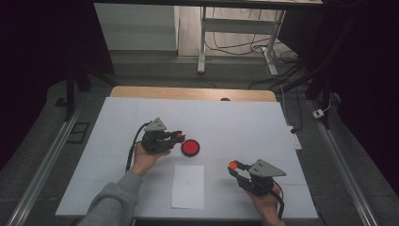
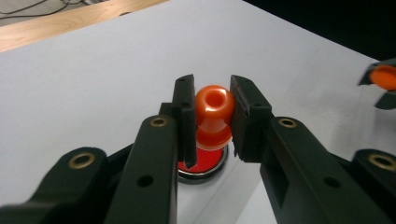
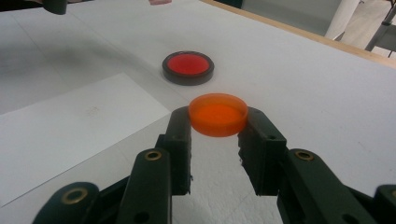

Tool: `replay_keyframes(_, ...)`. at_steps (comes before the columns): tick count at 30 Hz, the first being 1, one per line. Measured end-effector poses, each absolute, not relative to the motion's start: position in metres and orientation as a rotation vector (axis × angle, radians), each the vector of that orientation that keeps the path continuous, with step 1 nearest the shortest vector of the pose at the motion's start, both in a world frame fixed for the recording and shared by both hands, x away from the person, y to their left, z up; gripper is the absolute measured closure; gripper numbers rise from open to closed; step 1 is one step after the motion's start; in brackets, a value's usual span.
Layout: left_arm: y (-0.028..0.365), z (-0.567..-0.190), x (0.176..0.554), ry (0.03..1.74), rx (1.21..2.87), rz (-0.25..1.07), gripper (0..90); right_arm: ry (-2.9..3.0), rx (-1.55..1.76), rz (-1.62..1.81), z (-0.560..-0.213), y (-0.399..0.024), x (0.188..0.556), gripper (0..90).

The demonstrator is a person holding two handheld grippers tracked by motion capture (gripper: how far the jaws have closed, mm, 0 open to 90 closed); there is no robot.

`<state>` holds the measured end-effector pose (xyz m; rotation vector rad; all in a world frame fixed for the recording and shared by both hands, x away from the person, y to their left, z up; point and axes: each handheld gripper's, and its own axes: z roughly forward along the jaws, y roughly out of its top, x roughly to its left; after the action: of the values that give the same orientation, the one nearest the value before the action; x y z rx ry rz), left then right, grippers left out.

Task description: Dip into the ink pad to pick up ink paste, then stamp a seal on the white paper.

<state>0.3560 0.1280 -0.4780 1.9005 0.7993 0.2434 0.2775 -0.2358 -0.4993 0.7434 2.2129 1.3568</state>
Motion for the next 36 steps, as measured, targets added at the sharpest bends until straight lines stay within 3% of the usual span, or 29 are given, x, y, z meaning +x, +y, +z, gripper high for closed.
replay_keyframes(36,0.129,-0.464,0.312,0.664,1.873,0.189,73.0,2.213,0.747,1.36,-0.499,-0.235,0.277,64.5)
